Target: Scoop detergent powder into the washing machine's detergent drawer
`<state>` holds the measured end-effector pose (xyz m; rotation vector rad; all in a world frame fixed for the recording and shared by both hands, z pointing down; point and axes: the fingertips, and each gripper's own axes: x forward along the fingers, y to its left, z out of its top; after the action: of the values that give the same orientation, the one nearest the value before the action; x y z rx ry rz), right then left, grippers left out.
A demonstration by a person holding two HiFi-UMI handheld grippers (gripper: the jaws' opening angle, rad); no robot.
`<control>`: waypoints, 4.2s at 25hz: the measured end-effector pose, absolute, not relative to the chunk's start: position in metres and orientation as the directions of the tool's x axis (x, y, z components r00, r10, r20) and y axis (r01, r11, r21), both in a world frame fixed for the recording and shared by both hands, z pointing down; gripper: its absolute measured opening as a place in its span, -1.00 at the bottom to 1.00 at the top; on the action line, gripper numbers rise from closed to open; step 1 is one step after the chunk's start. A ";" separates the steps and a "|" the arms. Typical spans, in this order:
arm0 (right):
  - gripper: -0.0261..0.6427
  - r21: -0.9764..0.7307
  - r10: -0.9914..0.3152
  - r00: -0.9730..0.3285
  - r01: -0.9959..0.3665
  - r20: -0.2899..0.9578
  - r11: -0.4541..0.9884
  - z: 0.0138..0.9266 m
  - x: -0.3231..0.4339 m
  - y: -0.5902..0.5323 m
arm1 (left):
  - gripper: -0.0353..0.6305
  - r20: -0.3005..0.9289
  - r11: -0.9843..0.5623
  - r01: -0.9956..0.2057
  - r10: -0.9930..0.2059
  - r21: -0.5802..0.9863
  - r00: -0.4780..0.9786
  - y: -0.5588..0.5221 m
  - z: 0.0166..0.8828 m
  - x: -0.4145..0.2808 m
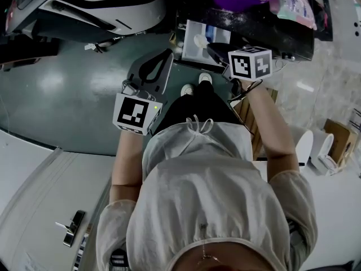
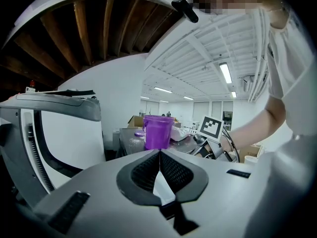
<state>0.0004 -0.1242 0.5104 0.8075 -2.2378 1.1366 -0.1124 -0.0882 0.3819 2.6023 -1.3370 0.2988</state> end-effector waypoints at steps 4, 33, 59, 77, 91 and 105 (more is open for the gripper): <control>-0.88 -0.385 -0.277 -0.632 -0.702 0.724 0.599 0.531 -0.004 -0.126 | -0.83 0.268 -0.579 -0.812 -0.772 0.079 0.577 -0.088 0.398 -0.114; -0.88 0.636 -0.620 -0.436 -0.130 0.652 0.761 0.514 -0.021 -0.123 | -0.83 0.255 -0.562 -0.819 -0.781 0.112 0.570 -0.085 0.410 -0.121; -0.88 0.220 -0.671 -0.566 -0.663 0.479 0.716 0.386 0.006 -0.136 | -0.83 0.149 -0.587 -0.810 -0.801 -0.004 0.580 -0.098 0.335 -0.110; -0.89 -0.022 -0.849 -0.513 -0.857 0.123 0.515 0.274 0.086 -0.127 | -0.83 0.060 -0.579 -0.803 -0.815 -0.146 0.576 -0.114 0.253 -0.075; -0.89 -0.016 -0.841 -0.532 -0.846 0.095 0.534 0.270 0.084 -0.132 | -0.83 0.043 -0.558 -0.818 -0.829 -0.137 0.558 -0.119 0.246 -0.072; -0.89 0.001 -0.841 -0.530 -0.846 0.108 0.533 0.274 0.086 -0.129 | -0.83 0.047 -0.562 -0.820 -0.827 -0.108 0.560 -0.118 0.248 -0.069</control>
<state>0.0863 -0.1286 0.2740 1.4719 -2.6667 0.0784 -0.0695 -0.1183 0.2481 2.8398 -1.5011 0.1490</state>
